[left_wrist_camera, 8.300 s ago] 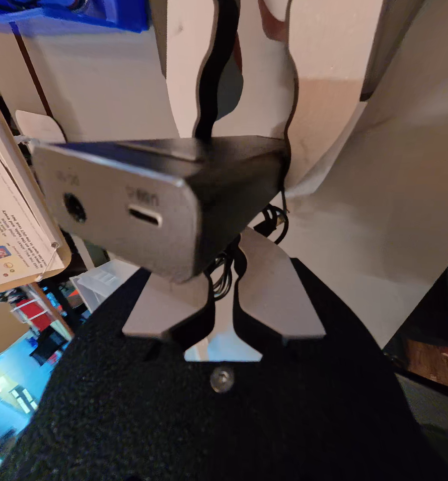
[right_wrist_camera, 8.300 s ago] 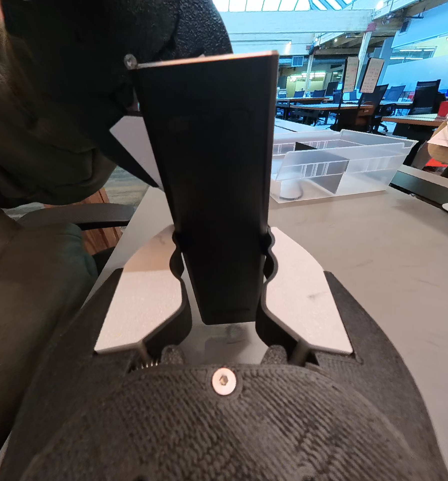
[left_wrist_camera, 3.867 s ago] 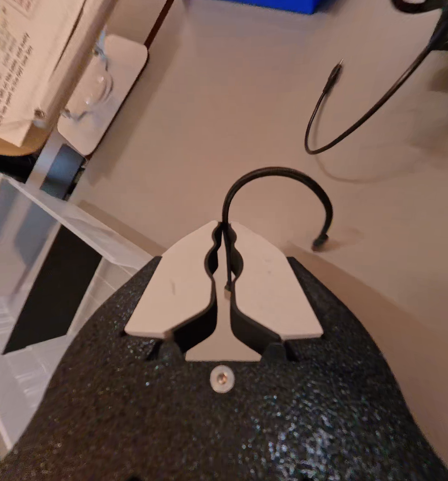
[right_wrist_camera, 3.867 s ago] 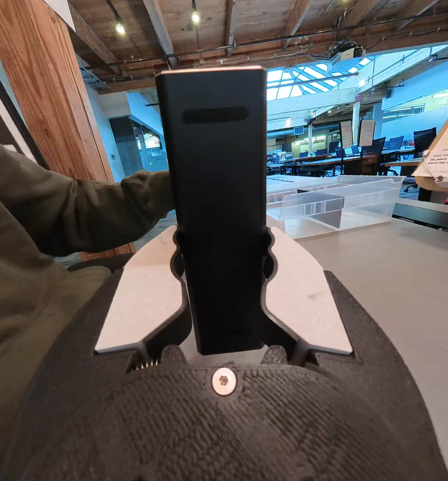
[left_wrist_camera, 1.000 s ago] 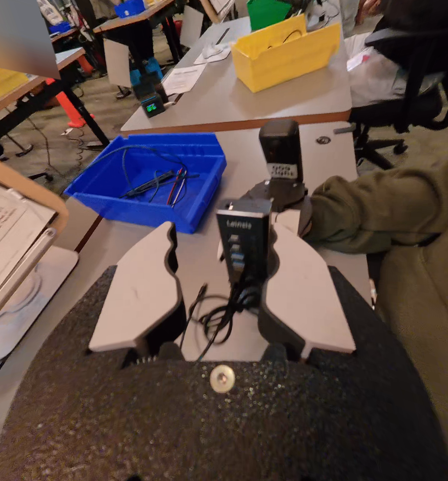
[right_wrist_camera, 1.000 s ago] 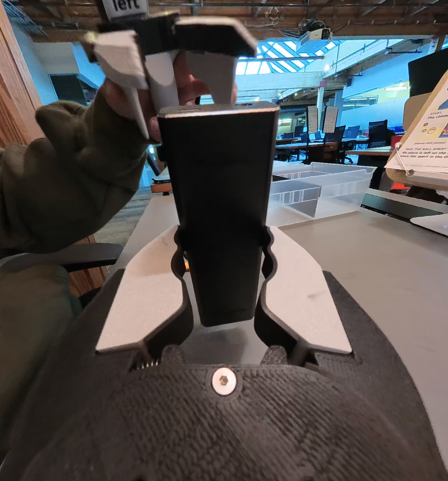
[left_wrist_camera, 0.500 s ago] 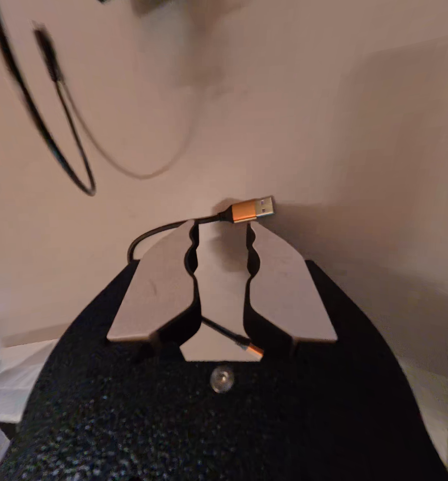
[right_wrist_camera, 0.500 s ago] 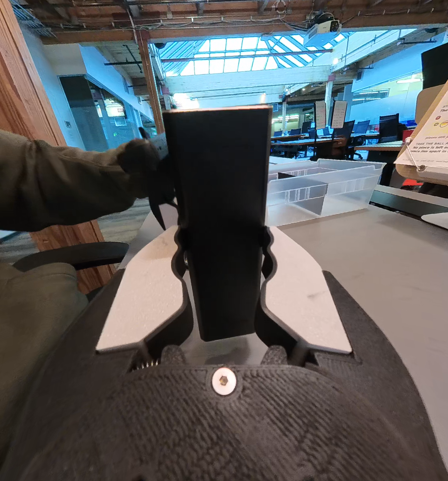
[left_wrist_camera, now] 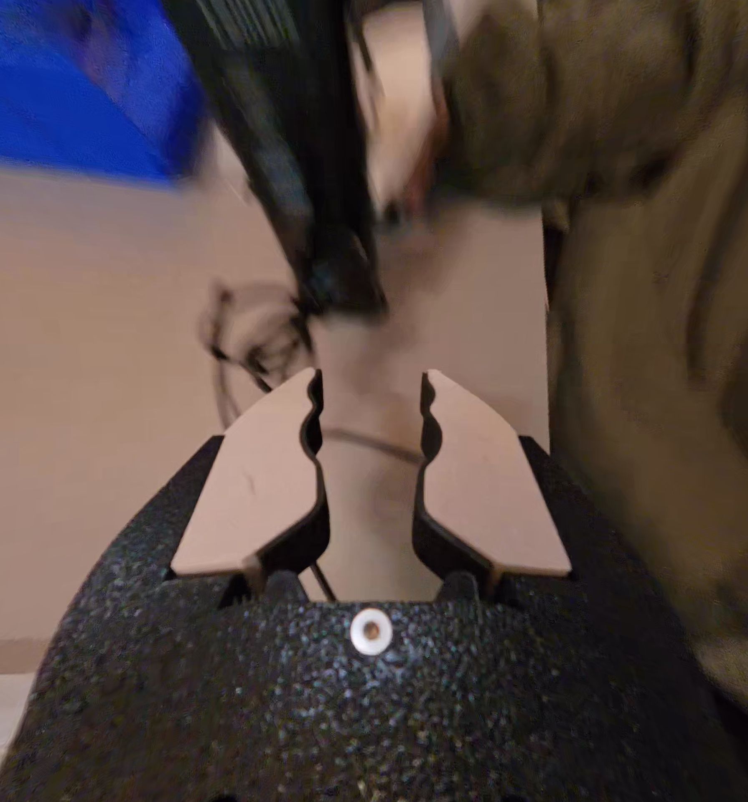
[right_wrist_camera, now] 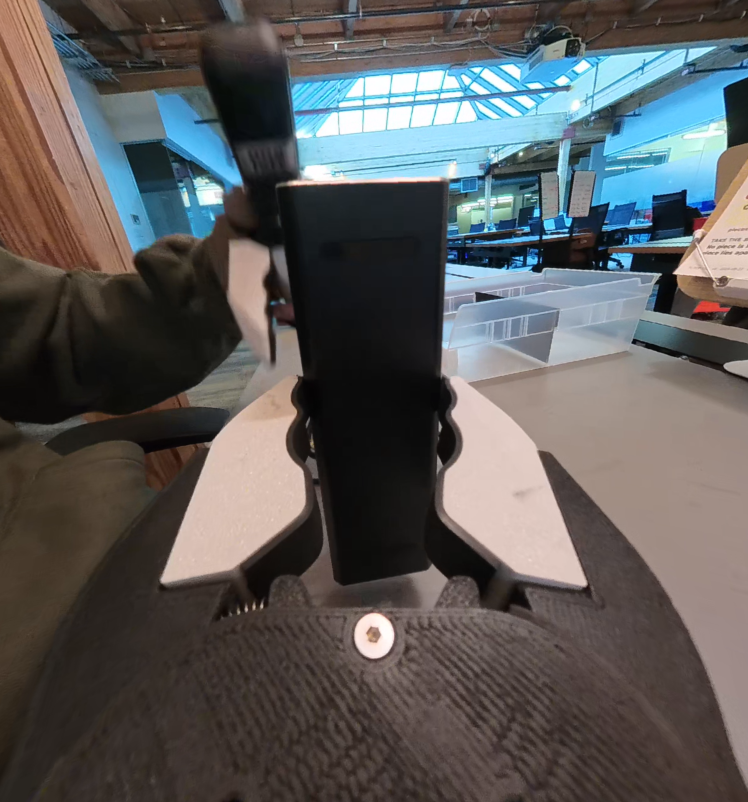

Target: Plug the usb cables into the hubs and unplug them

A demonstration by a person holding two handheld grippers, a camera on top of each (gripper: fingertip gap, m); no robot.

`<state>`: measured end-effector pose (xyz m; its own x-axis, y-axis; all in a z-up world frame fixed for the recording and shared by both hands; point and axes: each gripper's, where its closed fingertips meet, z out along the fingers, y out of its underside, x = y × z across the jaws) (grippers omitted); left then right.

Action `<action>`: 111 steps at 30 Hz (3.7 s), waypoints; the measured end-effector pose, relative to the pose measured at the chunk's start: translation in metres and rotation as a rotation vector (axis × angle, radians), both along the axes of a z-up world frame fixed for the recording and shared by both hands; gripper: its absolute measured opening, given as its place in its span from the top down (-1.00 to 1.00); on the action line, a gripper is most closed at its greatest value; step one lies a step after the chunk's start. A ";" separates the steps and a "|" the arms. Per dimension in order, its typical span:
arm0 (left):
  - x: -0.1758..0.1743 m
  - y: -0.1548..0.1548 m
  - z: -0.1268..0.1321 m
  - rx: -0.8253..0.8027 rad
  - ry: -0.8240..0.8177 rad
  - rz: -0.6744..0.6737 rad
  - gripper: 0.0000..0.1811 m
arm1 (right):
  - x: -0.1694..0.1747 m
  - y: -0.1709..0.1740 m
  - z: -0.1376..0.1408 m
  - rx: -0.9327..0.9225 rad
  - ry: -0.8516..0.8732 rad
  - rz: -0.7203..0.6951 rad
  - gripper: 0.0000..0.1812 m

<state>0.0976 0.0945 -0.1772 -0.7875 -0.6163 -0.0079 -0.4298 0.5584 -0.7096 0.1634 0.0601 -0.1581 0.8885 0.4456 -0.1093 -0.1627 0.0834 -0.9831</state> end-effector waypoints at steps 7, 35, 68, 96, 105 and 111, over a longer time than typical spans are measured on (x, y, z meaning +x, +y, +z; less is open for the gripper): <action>0.079 -0.053 0.071 -0.159 -0.278 0.202 0.02 | -0.006 0.001 -0.003 -0.011 -0.044 0.006 0.36; 0.093 -0.080 0.070 0.097 -0.264 -0.042 0.34 | -0.011 0.011 -0.015 -0.102 -0.108 -0.022 0.33; 0.082 -0.081 0.070 0.160 -0.354 -0.162 0.35 | -0.011 0.014 -0.018 -0.115 -0.143 -0.059 0.32; 0.082 -0.070 0.095 -0.389 -0.238 0.047 0.27 | -0.021 0.009 -0.018 -0.103 -0.154 0.030 0.33; 0.073 -0.078 0.037 -0.221 -0.193 -0.010 0.31 | -0.029 0.008 -0.022 -0.124 -0.185 0.069 0.33; 0.080 -0.082 0.047 -0.207 -0.241 -0.012 0.34 | -0.019 0.003 -0.010 -0.062 -0.096 0.048 0.32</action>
